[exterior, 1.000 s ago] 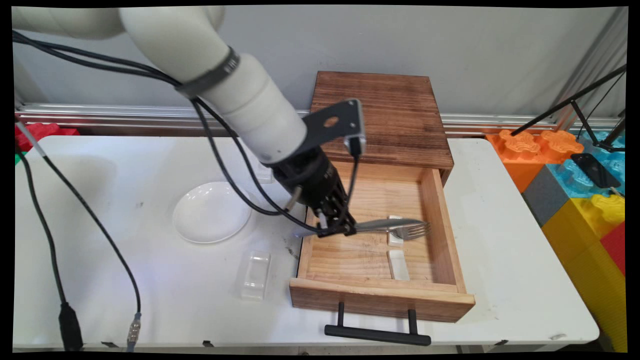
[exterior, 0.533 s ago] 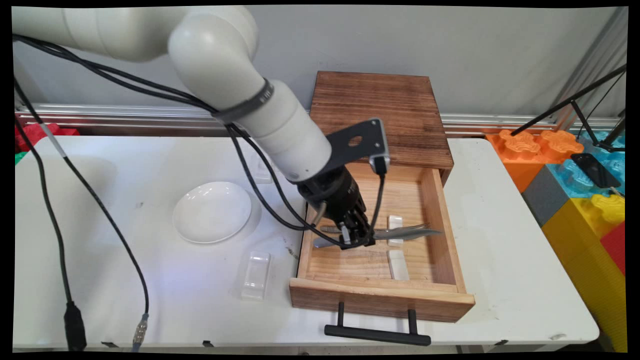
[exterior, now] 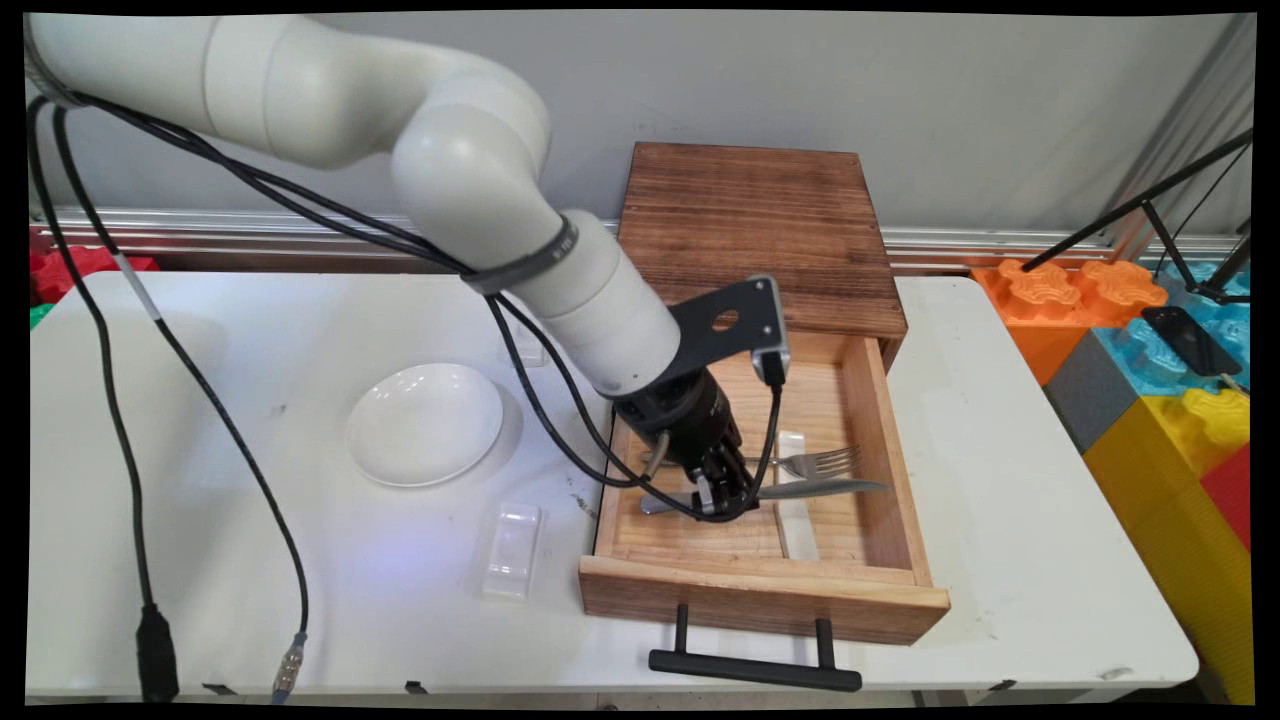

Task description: Place the picked object into the drawer

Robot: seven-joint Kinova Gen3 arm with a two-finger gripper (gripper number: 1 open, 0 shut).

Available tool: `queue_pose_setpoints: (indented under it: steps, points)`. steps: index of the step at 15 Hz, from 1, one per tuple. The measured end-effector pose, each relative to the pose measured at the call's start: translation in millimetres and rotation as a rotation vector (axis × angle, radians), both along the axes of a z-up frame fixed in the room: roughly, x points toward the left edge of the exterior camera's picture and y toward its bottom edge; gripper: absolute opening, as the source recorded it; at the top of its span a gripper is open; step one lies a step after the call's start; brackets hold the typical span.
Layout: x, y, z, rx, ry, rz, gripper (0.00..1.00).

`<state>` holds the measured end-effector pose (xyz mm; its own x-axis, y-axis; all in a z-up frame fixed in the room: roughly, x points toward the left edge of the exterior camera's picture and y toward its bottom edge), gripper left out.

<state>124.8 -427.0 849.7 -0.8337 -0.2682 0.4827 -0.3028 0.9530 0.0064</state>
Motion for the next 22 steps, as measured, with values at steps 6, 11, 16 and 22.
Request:
queue_pose_setpoints:
  steps: [6, 11, 16, 22]
  points:
    - [-0.2, -2.5, -26.2, 0.026, -0.003, 0.012, 0.00]
    - [-0.9, -5.6, -41.2, 0.042, 0.002, 0.022, 0.00]
    - [-1.7, -8.2, -48.3, 0.056, 0.011, 0.028, 0.00]
    - [-1.6, -12.6, -50.0, 0.062, 0.023, 0.018, 1.00]
